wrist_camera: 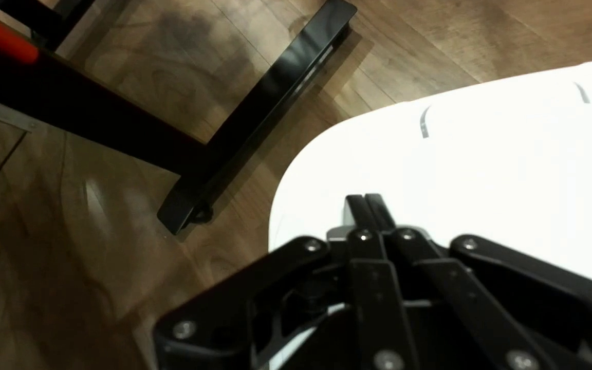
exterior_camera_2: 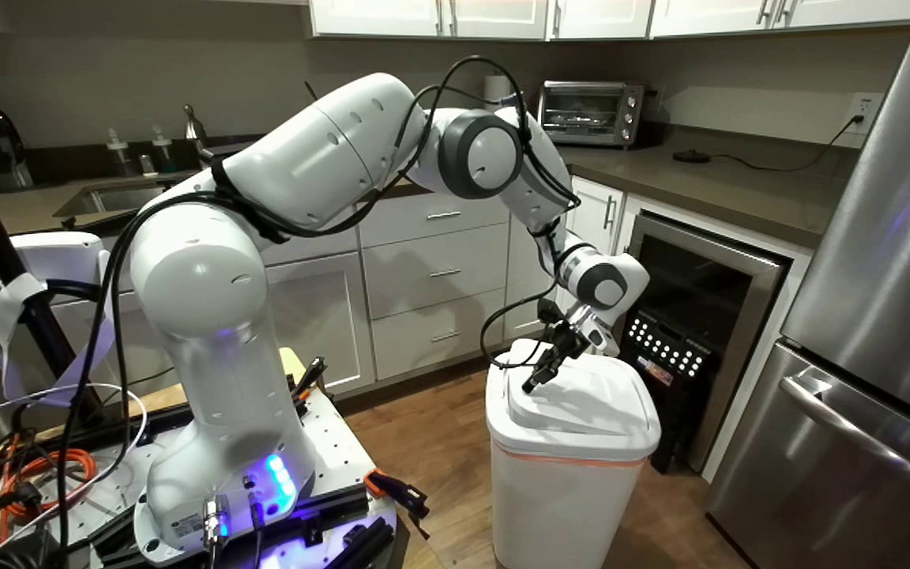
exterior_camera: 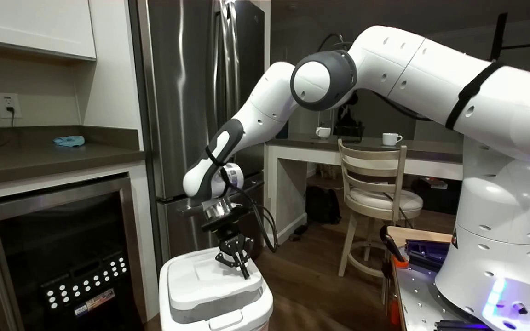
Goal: Close the trash can lid.
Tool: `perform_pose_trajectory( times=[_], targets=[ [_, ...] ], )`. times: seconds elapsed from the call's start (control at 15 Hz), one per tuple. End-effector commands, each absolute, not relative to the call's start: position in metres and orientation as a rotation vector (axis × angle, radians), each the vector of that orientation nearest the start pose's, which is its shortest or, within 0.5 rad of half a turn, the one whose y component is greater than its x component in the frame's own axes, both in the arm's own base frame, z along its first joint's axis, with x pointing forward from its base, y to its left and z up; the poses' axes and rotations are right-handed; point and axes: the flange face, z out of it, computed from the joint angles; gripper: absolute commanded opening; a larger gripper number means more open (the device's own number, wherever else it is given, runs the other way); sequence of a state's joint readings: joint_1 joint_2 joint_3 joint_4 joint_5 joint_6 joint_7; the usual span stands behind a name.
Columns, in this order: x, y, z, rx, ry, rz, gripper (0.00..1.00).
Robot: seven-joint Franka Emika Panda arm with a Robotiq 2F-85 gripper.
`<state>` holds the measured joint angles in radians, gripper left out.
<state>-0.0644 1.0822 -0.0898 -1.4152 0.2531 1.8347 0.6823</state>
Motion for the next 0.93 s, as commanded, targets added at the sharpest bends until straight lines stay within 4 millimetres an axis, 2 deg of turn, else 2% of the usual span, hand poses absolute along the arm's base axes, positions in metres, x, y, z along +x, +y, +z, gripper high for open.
perform_pose_trajectory(
  times=[0.0,0.2,0.4,0.47,0.87],
  targets=[
    [0.589,-0.074,-0.030,-2.665,1.365,0.983,0.02],
    [0.566,-0.073,-0.070,-2.675,1.343,0.983,0.02],
    [0.567,-0.073,-0.063,-2.686,1.331,1.031,0.02],
    [0.586,-0.072,-0.035,-2.691,1.355,1.009,0.01],
    [0.590,-0.072,-0.032,-2.698,1.353,1.000,0.02]
  ],
)
